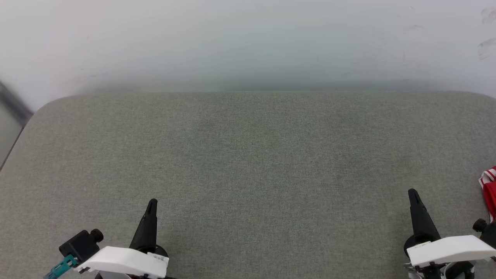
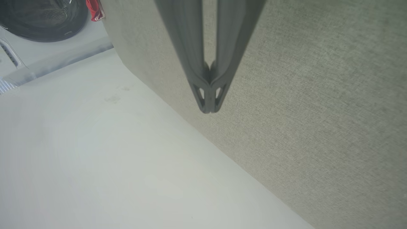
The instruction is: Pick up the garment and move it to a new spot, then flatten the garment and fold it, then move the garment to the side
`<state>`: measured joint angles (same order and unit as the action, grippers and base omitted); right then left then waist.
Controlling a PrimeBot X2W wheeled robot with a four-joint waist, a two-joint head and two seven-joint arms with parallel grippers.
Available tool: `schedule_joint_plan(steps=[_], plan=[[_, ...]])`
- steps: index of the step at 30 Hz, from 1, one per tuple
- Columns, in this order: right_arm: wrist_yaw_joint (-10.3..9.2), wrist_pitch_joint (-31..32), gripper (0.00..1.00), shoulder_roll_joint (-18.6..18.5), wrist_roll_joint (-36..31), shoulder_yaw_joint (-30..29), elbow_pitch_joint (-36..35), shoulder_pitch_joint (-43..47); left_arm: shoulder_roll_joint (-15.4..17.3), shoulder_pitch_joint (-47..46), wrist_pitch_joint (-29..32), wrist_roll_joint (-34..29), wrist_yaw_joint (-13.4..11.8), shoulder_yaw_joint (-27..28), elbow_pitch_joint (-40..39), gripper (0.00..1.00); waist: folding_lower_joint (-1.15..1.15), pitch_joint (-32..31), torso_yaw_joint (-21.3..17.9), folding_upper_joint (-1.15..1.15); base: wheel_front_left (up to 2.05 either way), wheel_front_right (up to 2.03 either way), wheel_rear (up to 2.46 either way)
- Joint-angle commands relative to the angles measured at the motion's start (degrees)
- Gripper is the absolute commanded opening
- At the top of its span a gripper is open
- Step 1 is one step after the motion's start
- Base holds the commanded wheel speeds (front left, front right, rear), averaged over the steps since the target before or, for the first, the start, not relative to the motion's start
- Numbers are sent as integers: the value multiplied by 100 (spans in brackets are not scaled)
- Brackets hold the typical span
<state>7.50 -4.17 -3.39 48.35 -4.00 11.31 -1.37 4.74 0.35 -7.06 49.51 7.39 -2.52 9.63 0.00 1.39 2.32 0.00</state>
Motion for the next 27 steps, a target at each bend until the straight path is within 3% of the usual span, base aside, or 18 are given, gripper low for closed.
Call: schedule_joint_plan(steps=[1,27], plan=[[-1,51,0,9,255,-25,-38,-179,30,-167,52,261,6,46,-30,0,0,-3,-6,0,0,0,0],[0,472,0,30,1922,-123,83,-311,49,-372,472,1991,10,256,145,0,0,-41,-78,0,0,0,0]])
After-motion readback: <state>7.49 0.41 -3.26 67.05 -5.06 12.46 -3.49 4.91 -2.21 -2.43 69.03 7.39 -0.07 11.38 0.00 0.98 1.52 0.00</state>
